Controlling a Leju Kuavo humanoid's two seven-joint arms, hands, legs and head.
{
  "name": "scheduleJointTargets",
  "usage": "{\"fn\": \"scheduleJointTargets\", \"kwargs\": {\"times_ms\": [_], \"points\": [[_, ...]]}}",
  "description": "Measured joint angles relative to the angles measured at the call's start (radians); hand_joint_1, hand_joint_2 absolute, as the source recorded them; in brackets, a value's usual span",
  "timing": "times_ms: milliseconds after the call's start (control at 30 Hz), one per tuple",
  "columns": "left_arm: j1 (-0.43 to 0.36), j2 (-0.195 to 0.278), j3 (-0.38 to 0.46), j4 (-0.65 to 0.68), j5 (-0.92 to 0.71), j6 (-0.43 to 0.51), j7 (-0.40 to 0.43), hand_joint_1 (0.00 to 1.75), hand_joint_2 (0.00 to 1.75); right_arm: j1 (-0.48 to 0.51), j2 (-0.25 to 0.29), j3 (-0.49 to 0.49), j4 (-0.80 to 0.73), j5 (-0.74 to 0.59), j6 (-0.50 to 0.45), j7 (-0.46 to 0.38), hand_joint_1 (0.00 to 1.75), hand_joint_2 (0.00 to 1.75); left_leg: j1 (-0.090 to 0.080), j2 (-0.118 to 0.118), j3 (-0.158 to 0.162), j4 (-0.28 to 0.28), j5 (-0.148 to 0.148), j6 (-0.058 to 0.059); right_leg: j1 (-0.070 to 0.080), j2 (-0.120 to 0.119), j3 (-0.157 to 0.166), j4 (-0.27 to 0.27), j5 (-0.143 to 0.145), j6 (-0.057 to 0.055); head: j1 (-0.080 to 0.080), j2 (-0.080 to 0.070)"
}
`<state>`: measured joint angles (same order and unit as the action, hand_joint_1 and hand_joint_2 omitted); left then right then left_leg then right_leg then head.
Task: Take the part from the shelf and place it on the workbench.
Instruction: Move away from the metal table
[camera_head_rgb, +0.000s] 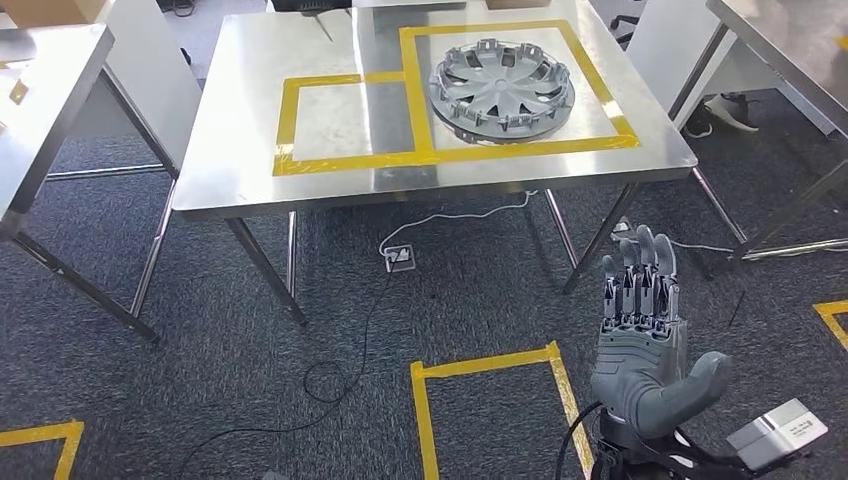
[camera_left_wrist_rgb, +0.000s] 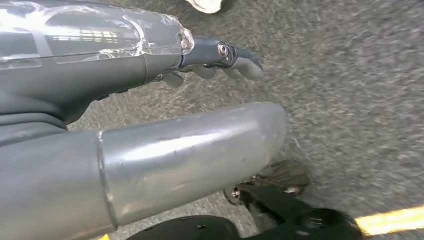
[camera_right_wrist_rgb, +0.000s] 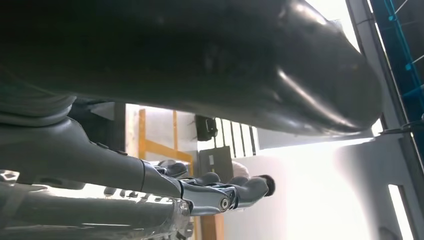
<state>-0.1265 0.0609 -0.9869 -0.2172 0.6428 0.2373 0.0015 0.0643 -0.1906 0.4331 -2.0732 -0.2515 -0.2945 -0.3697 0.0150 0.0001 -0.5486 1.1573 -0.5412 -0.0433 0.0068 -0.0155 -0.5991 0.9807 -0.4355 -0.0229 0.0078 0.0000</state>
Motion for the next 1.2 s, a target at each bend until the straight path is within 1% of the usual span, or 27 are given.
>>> {"fn": "scheduleJointTargets", "kwargs": {"times_ms": [33, 67, 100, 167, 200, 233, 267, 333, 367, 400, 433, 533, 567, 600, 667, 733, 767, 833, 867, 900, 933, 967, 1033, 1067, 1100, 1167, 1200], "points": [[-0.001, 0.001, 0.000, 0.000, -0.001, -0.001, -0.002, 0.00, 0.00, 0.004, 0.000, -0.001, -0.001, 0.000, -0.004, -0.001, 0.00, 0.00, 0.000, -0.001, 0.049, -0.070, -0.008, 0.003, 0.000, 0.001, -0.015, 0.013, 0.003, 0.005, -0.006, 0.000], [-0.001, 0.001, 0.000, 0.000, -0.001, -0.003, -0.004, 0.00, 0.00, 0.006, 0.000, -0.001, -0.003, 0.001, -0.008, 0.000, 0.00, 0.00, -0.001, -0.002, 0.082, -0.123, -0.026, 0.010, 0.000, 0.001, -0.025, 0.024, 0.007, 0.010, -0.010, 0.000], [-0.002, 0.000, 0.000, 0.000, -0.001, -0.004, -0.005, 0.00, 0.00, 0.008, 0.000, -0.002, -0.004, 0.004, -0.011, 0.002, 0.00, 0.00, -0.004, -0.003, 0.098, -0.156, -0.045, 0.019, 0.001, 0.002, -0.030, 0.028, 0.012, 0.016, -0.011, 0.000], [-0.001, -0.004, 0.000, 0.000, -0.001, -0.008, -0.002, 0.00, 0.00, 0.010, 0.000, -0.006, -0.006, 0.013, -0.017, 0.014, 0.00, 0.00, -0.005, -0.002, 0.093, -0.168, -0.042, 0.042, -0.002, 0.003, -0.034, 0.029, 0.023, 0.029, -0.009, 0.000], [0.000, -0.007, -0.001, 0.000, 0.000, -0.010, -0.002, 0.00, 0.00, 0.012, 0.000, -0.009, -0.007, 0.018, -0.020, 0.022, 0.00, 0.00, -0.005, -0.001, 0.087, -0.169, -0.032, 0.051, -0.004, 0.005, -0.040, 0.036, 0.016, 0.036, -0.008, 0.000], [-0.001, -0.010, -0.001, 0.000, 0.000, -0.013, -0.002, 0.00, 0.00, 0.014, -0.001, -0.012, -0.008, 0.022, -0.024, 0.032, 0.00, 0.00, -0.003, 0.000, 0.079, -0.171, -0.023, 0.059, -0.006, 0.006, -0.051, 0.060, -0.007, 0.043, -0.005, 0.000], [-0.001, -0.014, -0.001, 0.000, 0.000, -0.016, -0.003, 0.00, 0.00, 0.016, -0.002, -0.016, -0.010, 0.026, -0.028, 0.041, 0.00, 0.00, -0.002, 0.000, 0.070, -0.171, -0.013, 0.064, -0.008, 0.008, -0.068, 0.107, -0.045, 0.049, -0.001, 0.000], [0.000, -0.023, -0.001, 0.000, -0.001, -0.021, -0.004, 0.00, 0.00, 0.020, -0.004, -0.021, -0.014, 0.032, -0.036, 0.060, 0.00, 0.00, -0.002, -0.002, 0.051, -0.170, 0.003, 0.068, -0.011, 0.008, -0.106, 0.239, -0.131, 0.059, 0.012, 0.000], [0.002, -0.029, -0.001, 0.000, -0.001, -0.025, -0.004, 0.00, 0.00, 0.022, -0.004, -0.023, -0.014, 0.034, -0.041, 0.070, 0.00, 0.00, -0.003, -0.003, 0.042, -0.169, 0.011, 0.068, -0.013, 0.009, -0.114, 0.288, -0.155, 0.061, 0.017, 0.000], [0.003, -0.034, -0.001, 0.000, -0.002, -0.029, -0.003, 0.00, 0.00, 0.024, -0.004, -0.025, -0.014, 0.037, -0.047, 0.080, 0.00, 0.00, -0.003, -0.004, 0.034, -0.168, 0.017, 0.067, -0.014, 0.009, -0.107, 0.303, -0.160, 0.060, 0.023, 0.000], [0.004, -0.040, -0.001, 0.000, -0.003, -0.033, 0.001, 0.00, 0.00, 0.026, -0.004, -0.028, -0.014, 0.039, -0.056, 0.090, 0.00, 0.00, -0.004, -0.004, 0.028, -0.168, 0.022, 0.065, -0.014, 0.009, -0.081, 0.278, -0.147, 0.058, 0.027, 0.000], [0.005, -0.057, -0.001, 0.000, -0.010, -0.041, 0.030, 0.00, 0.00, 0.035, -0.006, -0.044, -0.011, 0.047, -0.090, 0.118, 0.00, 0.00, -0.005, -0.005, 0.021, -0.167, 0.030, 0.057, -0.011, 0.009, 0.049, 0.071, -0.077, 0.041, 0.037, 0.000], [0.004, -0.062, -0.001, 0.000, -0.012, -0.041, 0.039, 0.00, 0.00, 0.039, -0.007, -0.052, -0.008, 0.049, -0.103, 0.124, 0.00, 0.00, -0.006, -0.005, 0.019, -0.166, 0.033, 0.053, -0.008, 0.009, 0.076, 0.022, -0.069, 0.034, 0.039, 0.000], [0.004, -0.066, -0.001, 0.000, -0.015, -0.042, 0.046, 0.00, 0.00, 0.045, -0.009, -0.060, -0.001, 0.050, -0.116, 0.127, 0.00, 0.00, -0.007, -0.003, 0.015, -0.166, 0.035, 0.048, -0.005, 0.010, 0.086, -0.002, -0.069, 0.028, 0.040, 0.000], [0.004, -0.069, -0.001, 0.000, -0.019, -0.043, 0.052, 0.00, 0.00, 0.058, -0.009, -0.081, 0.026, 0.040, -0.136, 0.126, 0.00, 0.00, -0.007, 0.002, 0.010, -0.166, 0.038, 0.037, -0.005, 0.013, 0.085, -0.011, -0.064, 0.019, 0.039, 0.000], [0.004, -0.070, -0.001, 0.000, -0.022, -0.041, 0.048, 0.00, 0.00, 0.069, -0.009, -0.109, 0.074, 0.015, -0.143, 0.112, 0.00, 0.00, -0.007, 0.004, -0.002, -0.139, 0.014, 0.029, -0.009, 0.015, 0.084, -0.022, -0.052, 0.007, 0.031, 0.000], [0.004, -0.070, -0.001, 0.000, -0.023, -0.038, 0.044, 0.00, 0.00, 0.072, -0.008, -0.125, 0.104, 0.001, -0.142, 0.101, 0.00, 0.00, -0.007, 0.003, -0.021, -0.098, -0.015, 0.027, -0.011, 0.017, 0.082, -0.026, -0.047, 0.002, 0.024, 0.000], [0.004, -0.070, -0.001, 0.000, -0.024, -0.029, 0.036, 0.00, 0.00, 0.076, -0.005, -0.156, 0.179, -0.020, -0.139, 0.078, 0.00, 0.00, -0.006, -0.001, -0.076, 0.028, -0.082, 0.023, -0.009, 0.023, 0.073, -0.026, -0.041, -0.003, 0.006, 0.000], [0.005, -0.070, -0.001, 0.000, -0.024, -0.024, 0.031, 0.00, 0.00, 0.075, -0.002, -0.172, 0.225, -0.028, -0.137, 0.070, 0.00, 0.00, -0.006, -0.001, -0.099, 0.081, -0.101, 0.022, -0.008, 0.028, 0.068, -0.024, -0.039, -0.004, -0.002, 0.000], [0.005, -0.070, -0.001, 0.001, -0.021, -0.016, 0.024, 0.00, 0.00, 0.072, 0.003, -0.189, 0.280, -0.036, -0.136, 0.065, 0.00, 0.00, -0.006, -0.002, -0.107, 0.103, -0.100, 0.021, -0.007, 0.035, 0.065, -0.022, -0.037, -0.003, -0.007, 0.000], [0.006, -0.069, -0.001, 0.001, -0.018, -0.009, 0.014, 0.00, 0.00, 0.065, 0.008, -0.203, 0.344, -0.043, -0.134, 0.062, 0.00, 0.00, -0.006, -0.006, -0.097, 0.087, -0.081, 0.022, -0.006, 0.044, 0.062, -0.019, -0.036, -0.002, -0.011, 0.000], [0.006, -0.069, -0.001, 0.001, -0.015, -0.002, 0.003, 0.00, 0.00, 0.053, 0.013, -0.215, 0.415, -0.051, -0.132, 0.057, 0.00, 0.00, -0.006, -0.016, -0.069, 0.035, -0.046, 0.024, -0.006, 0.054, 0.060, -0.015, -0.036, -0.001, -0.014, 0.000], [0.006, -0.069, -0.001, 0.000, -0.009, 0.005, -0.015, 0.00, 0.00, 0.020, 0.023, -0.231, 0.576, -0.067, -0.120, 0.021, 0.00, 0.00, -0.002, -0.079, -0.003, -0.096, 0.007, 0.031, -0.007, 0.073, 0.052, -0.004, -0.036, 0.004, -0.021, 0.000], [0.006, -0.070, -0.002, 0.000, -0.008, 0.006, -0.021, 0.00, 0.00, 0.002, 0.028, -0.237, 0.656, -0.074, -0.112, -0.006, 0.00, 0.00, -0.001, -0.104, 0.017, -0.137, 0.018, 0.035, -0.009, 0.084, 0.046, 0.001, -0.035, 0.010, -0.023, 0.000], [0.007, -0.070, -0.002, 0.000, -0.006, 0.007, -0.023, 0.00, 0.00, -0.013, 0.033, -0.243, 0.731, -0.080, -0.105, -0.029, 0.00, 0.00, -0.001, -0.119, 0.025, -0.156, 0.018, 0.038, -0.011, 0.096, 0.039, 0.004, -0.033, 0.018, -0.023, 0.000], [0.011, -0.072, -0.002, 0.000, -0.005, 0.010, -0.027, 0.00, 0.00, -0.035, 0.041, -0.254, 0.857, -0.083, -0.099, -0.044, 0.00, 0.00, -0.002, -0.094, 0.025, -0.162, 0.022, 0.047, -0.014, 0.127, 0.029, 0.002, -0.025, 0.034, -0.023, 0.000], [0.011, -0.073, -0.002, 0.000, -0.004, 0.012, -0.029, 0.00, 0.00, -0.043, 0.045, -0.259, 0.913, -0.080, -0.101, -0.033, 0.00, 0.00, -0.002, -0.078, 0.027, -0.167, 0.025, 0.052, -0.014, 0.130, 0.025, 0.003, -0.025, 0.039, -0.023, 0.000]]}}
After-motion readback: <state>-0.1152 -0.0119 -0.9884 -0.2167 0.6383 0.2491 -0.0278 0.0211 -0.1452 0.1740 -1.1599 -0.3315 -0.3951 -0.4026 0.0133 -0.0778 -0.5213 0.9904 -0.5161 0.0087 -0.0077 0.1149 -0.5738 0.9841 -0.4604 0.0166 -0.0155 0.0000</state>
